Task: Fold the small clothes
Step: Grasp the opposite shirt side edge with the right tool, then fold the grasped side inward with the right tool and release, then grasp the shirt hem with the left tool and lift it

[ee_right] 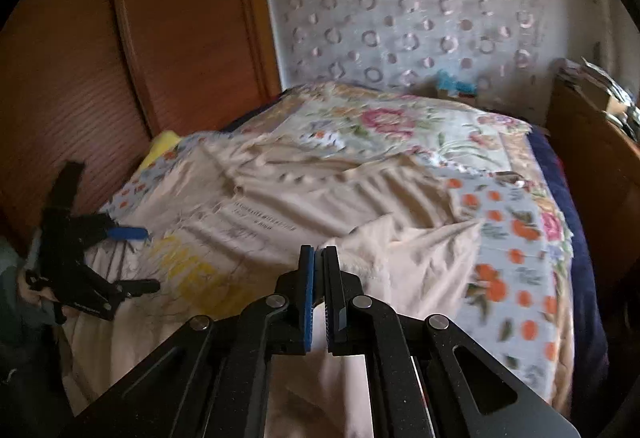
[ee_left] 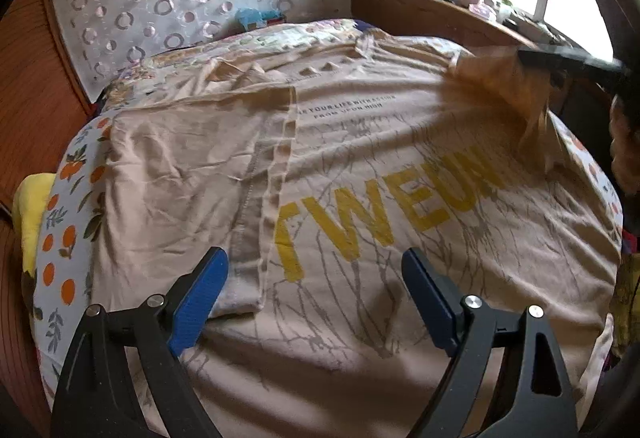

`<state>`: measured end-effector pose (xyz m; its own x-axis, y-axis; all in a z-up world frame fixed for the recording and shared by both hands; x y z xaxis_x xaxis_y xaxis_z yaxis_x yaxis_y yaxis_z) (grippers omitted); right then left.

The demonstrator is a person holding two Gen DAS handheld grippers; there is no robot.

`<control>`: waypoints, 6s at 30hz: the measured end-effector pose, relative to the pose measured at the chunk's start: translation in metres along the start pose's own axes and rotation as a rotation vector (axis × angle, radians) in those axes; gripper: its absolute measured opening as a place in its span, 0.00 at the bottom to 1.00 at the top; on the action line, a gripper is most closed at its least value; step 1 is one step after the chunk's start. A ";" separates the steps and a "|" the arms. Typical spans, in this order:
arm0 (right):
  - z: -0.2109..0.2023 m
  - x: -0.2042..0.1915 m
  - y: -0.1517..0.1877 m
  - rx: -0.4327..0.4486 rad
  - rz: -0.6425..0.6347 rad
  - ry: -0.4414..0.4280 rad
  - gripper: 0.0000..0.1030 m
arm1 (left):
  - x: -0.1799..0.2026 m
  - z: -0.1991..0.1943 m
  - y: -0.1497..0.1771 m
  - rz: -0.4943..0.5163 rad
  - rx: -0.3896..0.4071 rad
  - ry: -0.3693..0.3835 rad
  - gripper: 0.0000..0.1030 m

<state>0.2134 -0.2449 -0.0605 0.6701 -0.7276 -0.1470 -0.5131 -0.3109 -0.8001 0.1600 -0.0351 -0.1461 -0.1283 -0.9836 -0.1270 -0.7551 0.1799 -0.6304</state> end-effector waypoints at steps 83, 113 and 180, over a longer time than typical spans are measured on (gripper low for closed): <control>-0.017 -0.063 0.066 -0.193 -0.057 -0.031 0.47 | -0.019 -0.059 0.009 -0.144 0.155 -0.001 0.86; -0.010 -0.001 0.061 -0.125 0.053 0.144 0.53 | -0.087 -0.049 0.001 -0.219 0.163 -0.105 0.86; 0.011 0.047 -0.059 0.075 0.011 0.137 0.05 | -0.163 -0.028 -0.109 -0.223 0.219 -0.069 0.03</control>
<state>0.2814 -0.2543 -0.0266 0.5824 -0.8091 -0.0793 -0.4752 -0.2596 -0.8407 0.2449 0.1052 -0.0350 0.0740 -0.9972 -0.0141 -0.6021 -0.0334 -0.7977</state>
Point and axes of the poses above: each gripper's, at about its wrist camera, not at the fingertips, and z roughly the way its jaws point, x to its right, y to its underside, the point moved 7 cm from there along z, roughly the way its jaws point, and after that the axes turned 10 degrees about -y, right-handed, at the moved point
